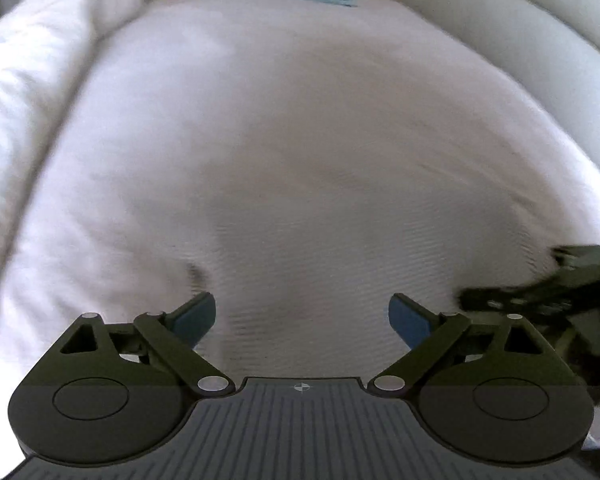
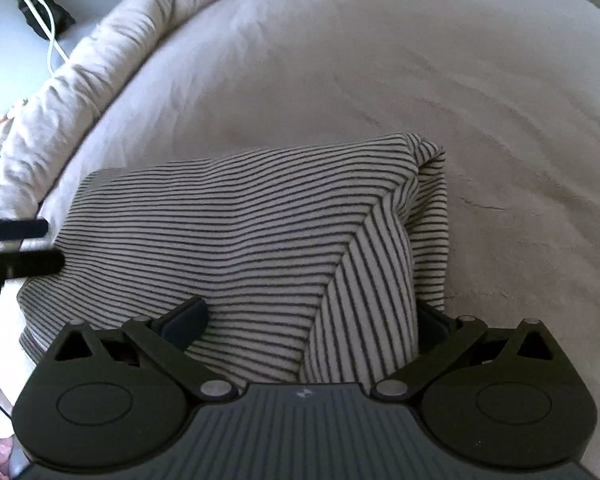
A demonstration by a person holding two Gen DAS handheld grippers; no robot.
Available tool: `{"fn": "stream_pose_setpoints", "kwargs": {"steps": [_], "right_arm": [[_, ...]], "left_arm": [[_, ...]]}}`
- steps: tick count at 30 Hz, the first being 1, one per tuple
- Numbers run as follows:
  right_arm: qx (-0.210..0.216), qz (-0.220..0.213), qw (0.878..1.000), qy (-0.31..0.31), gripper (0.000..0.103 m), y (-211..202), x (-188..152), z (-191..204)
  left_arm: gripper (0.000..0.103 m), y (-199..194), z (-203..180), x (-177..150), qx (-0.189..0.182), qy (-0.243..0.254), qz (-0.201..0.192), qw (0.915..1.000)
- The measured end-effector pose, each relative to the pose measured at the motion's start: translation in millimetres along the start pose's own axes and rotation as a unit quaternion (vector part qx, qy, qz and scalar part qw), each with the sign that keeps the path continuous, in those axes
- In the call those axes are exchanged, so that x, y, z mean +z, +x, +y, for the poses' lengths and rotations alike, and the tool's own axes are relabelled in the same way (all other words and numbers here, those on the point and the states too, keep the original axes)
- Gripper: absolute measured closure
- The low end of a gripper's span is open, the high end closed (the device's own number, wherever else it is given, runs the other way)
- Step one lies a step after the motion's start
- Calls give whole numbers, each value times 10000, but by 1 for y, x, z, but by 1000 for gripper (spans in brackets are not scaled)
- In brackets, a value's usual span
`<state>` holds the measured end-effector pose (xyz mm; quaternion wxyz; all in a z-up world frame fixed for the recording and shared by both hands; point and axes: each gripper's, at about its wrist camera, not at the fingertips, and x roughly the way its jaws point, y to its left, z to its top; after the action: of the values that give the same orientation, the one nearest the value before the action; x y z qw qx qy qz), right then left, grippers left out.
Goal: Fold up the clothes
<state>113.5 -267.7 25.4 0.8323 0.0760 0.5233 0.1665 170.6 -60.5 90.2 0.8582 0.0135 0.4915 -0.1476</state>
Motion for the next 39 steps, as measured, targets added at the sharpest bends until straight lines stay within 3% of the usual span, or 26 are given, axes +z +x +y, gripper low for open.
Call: {"fn": "stream_pose_setpoints", "kwargs": {"steps": [2, 4, 6, 14, 18, 20, 25, 28, 30, 33, 34, 37, 39], "right_arm": [[55, 152, 9999, 0, 0, 3, 2, -2], [124, 209, 9997, -12, 0, 1, 2, -5], [142, 206, 9997, -33, 0, 1, 2, -5], [252, 102, 9995, -176, 0, 2, 3, 0], [322, -180, 9982, 477, 0, -30, 19, -24], [253, -361, 9958, 805, 0, -43, 27, -42], [901, 378, 9834, 1528, 0, -1, 32, -82], [838, 422, 9860, 1379, 0, 9, 35, -71], [1350, 546, 9810, 1283, 0, 3, 37, -61], [1352, 513, 9845, 996, 0, -5, 39, -50], [1228, 545, 9846, 1122, 0, 3, 41, -52], [850, 638, 9829, 1502, 0, 29, 48, -57], [878, 588, 9812, 1612, 0, 35, 55, -54]], "left_arm": [[6, 15, 18, 7, 11, -402, 318, 9987], [6, 38, 38, 2, -397, -1006, 935, 9897], [6, 55, 49, -1, -861, -1431, 1235, 9782], [6, 66, 57, 17, -1302, -1524, 1270, 9715], [6, 64, 60, 27, -1546, -1516, 1300, 9676], [6, 64, 63, 30, -1853, -1622, 1276, 9608], [6, 83, 54, 17, -1823, -1533, 1401, 9611], [5, 77, 57, 18, -1939, -1484, 1429, 9592], [5, 67, 58, 19, -2189, -1457, 1442, 9540], [5, 64, 62, 20, -2263, -1357, 1478, 9532], [5, 66, 64, 19, -2184, -1331, 1520, 9547], [5, 74, 74, 18, -2282, -1539, 1560, 9486], [3, 78, 68, 17, -2249, -1536, 1519, 9501]]}}
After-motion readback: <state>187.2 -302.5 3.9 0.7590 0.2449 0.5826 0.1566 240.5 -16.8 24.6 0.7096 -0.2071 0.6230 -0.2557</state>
